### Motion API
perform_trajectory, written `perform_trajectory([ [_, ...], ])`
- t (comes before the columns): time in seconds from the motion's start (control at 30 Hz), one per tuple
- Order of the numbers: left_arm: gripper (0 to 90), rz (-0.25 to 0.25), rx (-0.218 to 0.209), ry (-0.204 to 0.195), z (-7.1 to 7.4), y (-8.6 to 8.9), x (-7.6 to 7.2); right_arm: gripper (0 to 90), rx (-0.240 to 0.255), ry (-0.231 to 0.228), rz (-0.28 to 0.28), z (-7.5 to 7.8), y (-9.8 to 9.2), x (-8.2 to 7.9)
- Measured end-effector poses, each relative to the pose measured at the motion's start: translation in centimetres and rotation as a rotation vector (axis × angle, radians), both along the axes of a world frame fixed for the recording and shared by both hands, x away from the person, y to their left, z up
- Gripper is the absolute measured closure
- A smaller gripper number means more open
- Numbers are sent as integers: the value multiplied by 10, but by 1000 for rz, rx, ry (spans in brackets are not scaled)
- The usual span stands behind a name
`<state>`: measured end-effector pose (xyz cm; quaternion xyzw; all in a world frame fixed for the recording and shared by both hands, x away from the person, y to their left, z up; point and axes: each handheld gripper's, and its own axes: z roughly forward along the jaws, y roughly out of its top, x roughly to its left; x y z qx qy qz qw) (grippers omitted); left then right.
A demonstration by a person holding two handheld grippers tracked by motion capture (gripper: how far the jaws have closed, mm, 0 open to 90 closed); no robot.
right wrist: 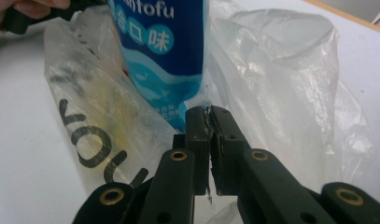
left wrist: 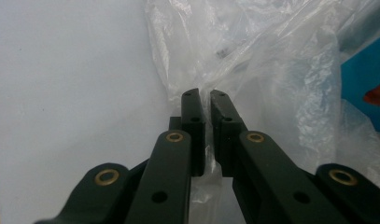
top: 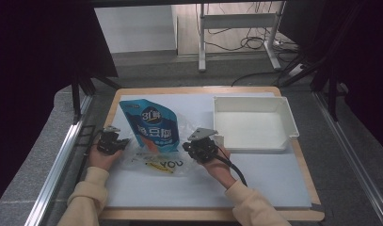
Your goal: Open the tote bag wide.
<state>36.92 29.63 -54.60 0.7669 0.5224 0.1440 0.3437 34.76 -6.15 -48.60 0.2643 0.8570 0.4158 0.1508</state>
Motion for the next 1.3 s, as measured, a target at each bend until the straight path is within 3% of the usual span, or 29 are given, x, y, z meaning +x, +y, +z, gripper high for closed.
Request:
perform_trajectory([
  [0.57,862,2,0,-2,0,0,0,878,-32,26,-53,-11,-17,5],
  [1.07,861,3,-2,-3,0,-1,0,886,-81,106,-148,-46,-40,21],
  [1.3,861,4,-1,-3,0,-1,-1,885,-70,110,-150,-42,-41,20],
])
